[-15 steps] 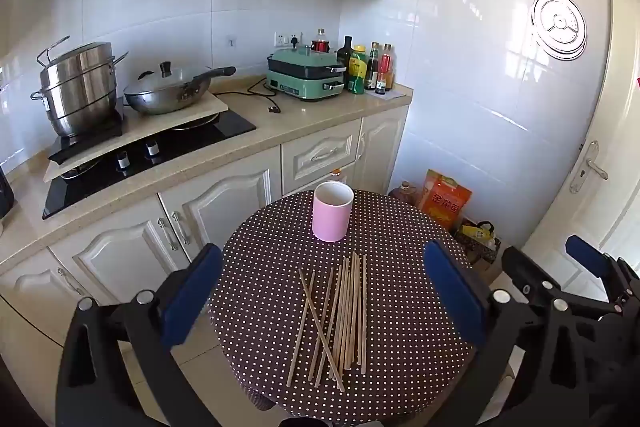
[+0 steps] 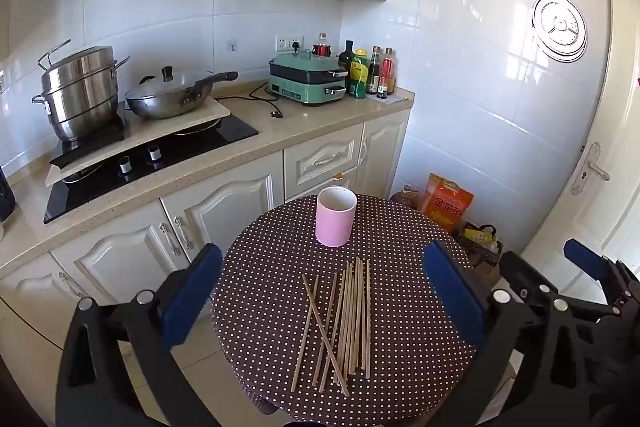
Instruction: Organize utensils
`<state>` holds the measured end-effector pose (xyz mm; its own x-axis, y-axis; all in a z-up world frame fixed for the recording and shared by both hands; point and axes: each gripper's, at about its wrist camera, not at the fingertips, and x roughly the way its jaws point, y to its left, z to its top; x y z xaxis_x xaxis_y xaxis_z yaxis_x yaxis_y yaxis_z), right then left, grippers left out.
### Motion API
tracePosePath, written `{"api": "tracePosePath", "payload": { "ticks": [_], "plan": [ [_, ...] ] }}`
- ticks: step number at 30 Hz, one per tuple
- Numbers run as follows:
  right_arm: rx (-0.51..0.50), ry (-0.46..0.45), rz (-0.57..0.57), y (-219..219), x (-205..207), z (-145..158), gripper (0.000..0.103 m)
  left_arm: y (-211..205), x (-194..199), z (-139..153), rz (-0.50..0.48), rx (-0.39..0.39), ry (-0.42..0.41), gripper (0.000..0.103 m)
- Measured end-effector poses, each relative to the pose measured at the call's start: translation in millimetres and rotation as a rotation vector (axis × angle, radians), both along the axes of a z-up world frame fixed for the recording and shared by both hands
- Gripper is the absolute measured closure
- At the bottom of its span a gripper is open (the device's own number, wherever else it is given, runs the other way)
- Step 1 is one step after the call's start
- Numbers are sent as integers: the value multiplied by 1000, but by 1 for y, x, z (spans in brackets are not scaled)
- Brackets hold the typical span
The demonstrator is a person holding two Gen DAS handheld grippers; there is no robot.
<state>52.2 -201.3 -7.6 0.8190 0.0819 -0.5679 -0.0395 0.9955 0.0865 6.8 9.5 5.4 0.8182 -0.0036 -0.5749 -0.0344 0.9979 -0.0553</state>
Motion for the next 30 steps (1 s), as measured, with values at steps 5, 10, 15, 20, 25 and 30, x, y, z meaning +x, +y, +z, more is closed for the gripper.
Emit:
{"api": "tracePosePath", "payload": {
  "ticks": [5,10,15,20,25,30],
  "plan": [
    [-4,2,-2,2,2,-1,6,-1,-2,1,0,13,-12,4],
    [-5,5,0,-2,3,2,6,1,0,0,-4,10,-10,4],
    [-4,13,6,-4,4,0,6,-1,2,-1,-4,14,-7,4],
    [-9,14,15,2,3,0,6,-3,1,-3,-5,13,-11,4],
    [-21,5,38,11,0,1,6,-6,1,-4,-11,18,-12,4],
    [-26,0,41,13,0,3,6,-6,0,-4,-11,19,-15,4]
  ]
}}
